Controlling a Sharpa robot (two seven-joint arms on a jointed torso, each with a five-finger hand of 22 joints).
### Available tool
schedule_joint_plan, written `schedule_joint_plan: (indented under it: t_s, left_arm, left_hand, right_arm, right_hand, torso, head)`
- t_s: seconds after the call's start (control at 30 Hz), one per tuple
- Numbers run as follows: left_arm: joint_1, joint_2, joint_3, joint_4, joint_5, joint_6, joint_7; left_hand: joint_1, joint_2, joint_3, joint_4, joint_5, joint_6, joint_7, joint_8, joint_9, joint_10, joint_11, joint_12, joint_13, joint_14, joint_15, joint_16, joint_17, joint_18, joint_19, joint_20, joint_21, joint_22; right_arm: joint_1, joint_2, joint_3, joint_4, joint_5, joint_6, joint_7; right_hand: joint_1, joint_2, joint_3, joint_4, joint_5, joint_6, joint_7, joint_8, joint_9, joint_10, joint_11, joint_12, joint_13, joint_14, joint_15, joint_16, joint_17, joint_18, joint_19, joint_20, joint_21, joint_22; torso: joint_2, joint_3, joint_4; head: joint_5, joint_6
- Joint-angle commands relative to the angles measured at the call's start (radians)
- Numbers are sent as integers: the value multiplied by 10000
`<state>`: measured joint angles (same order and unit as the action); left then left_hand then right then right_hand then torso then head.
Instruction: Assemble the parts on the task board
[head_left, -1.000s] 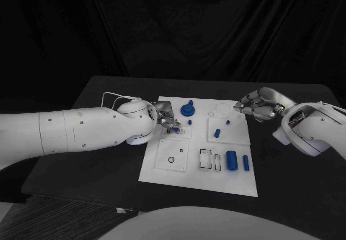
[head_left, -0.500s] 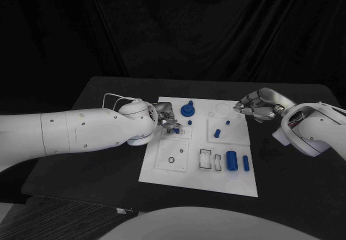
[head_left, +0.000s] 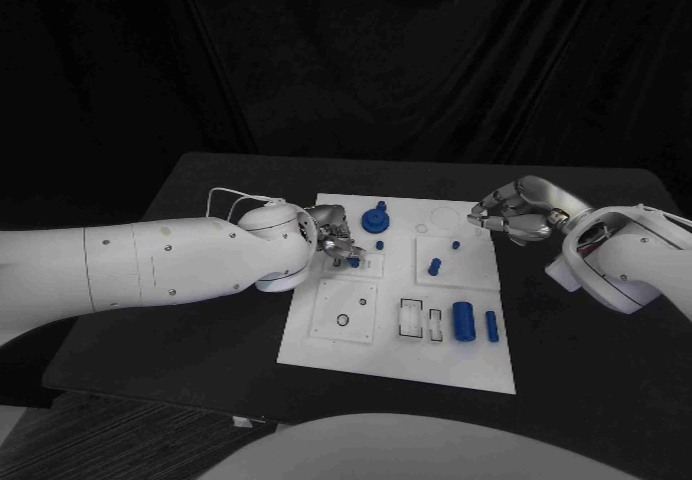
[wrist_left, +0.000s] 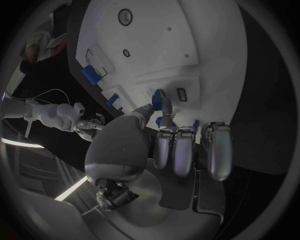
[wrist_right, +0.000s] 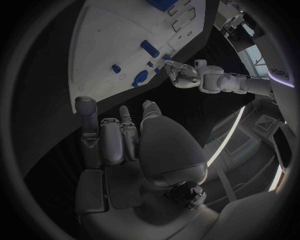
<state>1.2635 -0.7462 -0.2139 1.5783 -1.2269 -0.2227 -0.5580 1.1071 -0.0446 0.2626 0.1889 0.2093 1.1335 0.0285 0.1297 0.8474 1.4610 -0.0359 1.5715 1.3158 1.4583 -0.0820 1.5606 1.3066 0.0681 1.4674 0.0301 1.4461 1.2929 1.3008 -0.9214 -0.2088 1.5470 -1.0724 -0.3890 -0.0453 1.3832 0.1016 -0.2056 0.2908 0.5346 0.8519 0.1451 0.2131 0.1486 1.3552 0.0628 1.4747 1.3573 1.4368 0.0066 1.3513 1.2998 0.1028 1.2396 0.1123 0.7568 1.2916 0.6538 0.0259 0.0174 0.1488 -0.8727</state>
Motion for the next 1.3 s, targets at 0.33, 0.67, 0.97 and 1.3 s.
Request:
schedule_joint_plan:
  t_s: [0.33, 0.67, 0.97, 1.3]
  left_arm:
    - [-24, 12, 7, 2, 62, 112, 103]
    - [-27, -17, 7, 9, 62, 217, 96]
    - [-29, -14, 7, 24, 62, 331, 104]
    - [-31, -7, 7, 2, 62, 510, 112]
  left_hand:
    - [-212, -4, -395, 351, -578, 115, 25, 64, 249, 1098, -17, -7, 2550, 1125, -47, 102, 2641, -379, 495, -52, -86, 2378]
    - [-246, -16, -534, 437, -732, 123, 34, 60, 258, 1098, -8, -7, 2550, 1125, -39, 102, 2641, -376, 490, -44, -101, 2374]
    - [-310, 15, -695, 567, -861, 196, 25, 105, 303, 1098, -9, -7, 2550, 1125, -37, 102, 2641, -378, 495, -38, -91, 2378]
    - [-347, 90, -954, 754, -933, 361, -50, 338, 594, 1098, -61, -7, 2550, 1125, -72, 102, 2641, -379, 501, -59, -81, 2381]
  right_arm:
    - [-29, -20, 6, 24, -48, -2, -47]
    - [-31, -16, 6, 14, -48, 12, -56]
    - [-35, -1, 6, 3, -48, 29, -69]
    - [-38, 5, 6, -22, -48, 36, -79]
  right_hand:
    - [261, 164, -58, -65, 289, -59, -6, 48, -116, -159, 42, -367, 551, -66, -30, -101, 735, 454, -71, -19, -207, 786]
    - [269, 160, -55, -67, 299, -65, -5, 44, -119, -155, 41, -364, 554, -66, -29, -98, 736, 456, -76, -18, -223, 784]
    - [279, 159, -50, -68, 310, -72, -5, 40, -121, -166, 40, -370, 546, -66, -29, -95, 737, 457, -78, -17, -229, 784]
    - [301, 164, -36, -72, 329, -80, -5, 35, -125, -155, 37, -362, 553, -70, -29, -96, 734, 459, -80, -17, -239, 784]
  torso:
    - [-5, 9, -2]
    - [-2, 2, -2]
    - [-6, 7, -1]
    - [-3, 4, -4]
  head:
    - [21, 1]
    - [41, 1]
    - [61, 1]
    - [75, 1]
